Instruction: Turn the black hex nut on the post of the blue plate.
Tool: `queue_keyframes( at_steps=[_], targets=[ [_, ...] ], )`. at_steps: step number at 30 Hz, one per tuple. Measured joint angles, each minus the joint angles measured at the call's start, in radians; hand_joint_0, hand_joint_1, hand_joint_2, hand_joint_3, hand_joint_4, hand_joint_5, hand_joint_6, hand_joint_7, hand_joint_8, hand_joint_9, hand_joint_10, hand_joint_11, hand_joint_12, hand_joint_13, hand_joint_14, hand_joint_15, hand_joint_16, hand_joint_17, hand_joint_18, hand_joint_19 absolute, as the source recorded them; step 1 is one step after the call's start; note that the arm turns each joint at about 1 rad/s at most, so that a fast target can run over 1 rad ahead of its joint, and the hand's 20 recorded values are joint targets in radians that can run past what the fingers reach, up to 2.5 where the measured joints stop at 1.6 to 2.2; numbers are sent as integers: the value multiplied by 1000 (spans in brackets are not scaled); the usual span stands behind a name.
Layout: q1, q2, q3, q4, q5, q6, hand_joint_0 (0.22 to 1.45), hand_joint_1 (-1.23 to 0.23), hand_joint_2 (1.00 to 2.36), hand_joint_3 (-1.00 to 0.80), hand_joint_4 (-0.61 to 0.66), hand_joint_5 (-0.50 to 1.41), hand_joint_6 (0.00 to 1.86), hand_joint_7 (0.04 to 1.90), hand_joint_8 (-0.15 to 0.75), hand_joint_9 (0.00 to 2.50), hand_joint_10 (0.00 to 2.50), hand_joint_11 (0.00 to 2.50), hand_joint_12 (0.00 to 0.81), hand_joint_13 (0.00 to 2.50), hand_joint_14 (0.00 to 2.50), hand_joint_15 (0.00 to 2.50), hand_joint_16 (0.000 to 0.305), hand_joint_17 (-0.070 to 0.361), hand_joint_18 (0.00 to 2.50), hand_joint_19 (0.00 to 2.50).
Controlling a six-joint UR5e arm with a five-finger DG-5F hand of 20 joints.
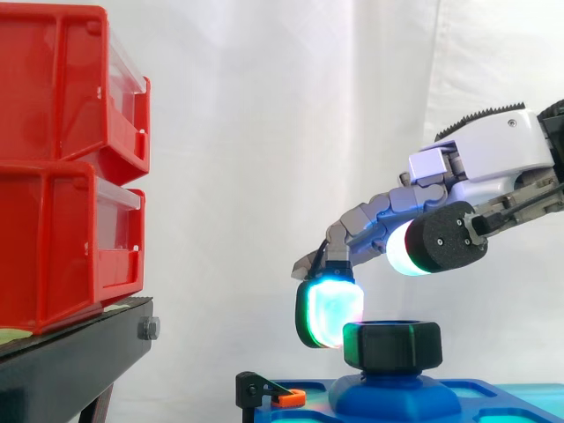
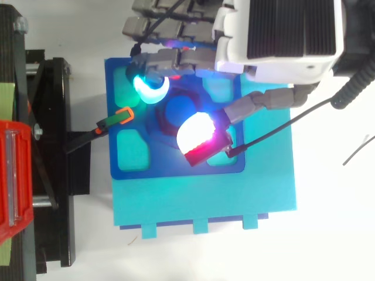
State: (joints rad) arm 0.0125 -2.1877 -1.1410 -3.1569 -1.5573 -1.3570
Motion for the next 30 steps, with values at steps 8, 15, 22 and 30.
queue_keyframes(
  at_steps=[8, 15, 22, 30],
  targets=[
    [-28, 0, 6, -2, -39, -17, 451, -213, 1000, -500, 164, -217, 502, 928, 212, 161, 0, 0, 349, 137, 0, 24, 56, 125, 0, 56],
    [-48, 0, 60, -54, -72, -38, 451, -214, 1000, -500, 162, -218, 502, 926, 211, 161, 0, 0, 348, 139, 0, 21, 56, 126, 0, 64],
    [-43, 0, 97, -80, -76, -49, 450, -218, 1000, -500, 161, -218, 502, 923, 211, 162, 0, 0, 349, 141, 0, 22, 56, 126, 0, 64],
    [-16, -3, 58, 2, -55, -38, 451, -219, 1000, -500, 163, -218, 502, 918, 211, 162, 0, 0, 349, 140, 0, 26, 56, 126, 0, 70]
  ],
)
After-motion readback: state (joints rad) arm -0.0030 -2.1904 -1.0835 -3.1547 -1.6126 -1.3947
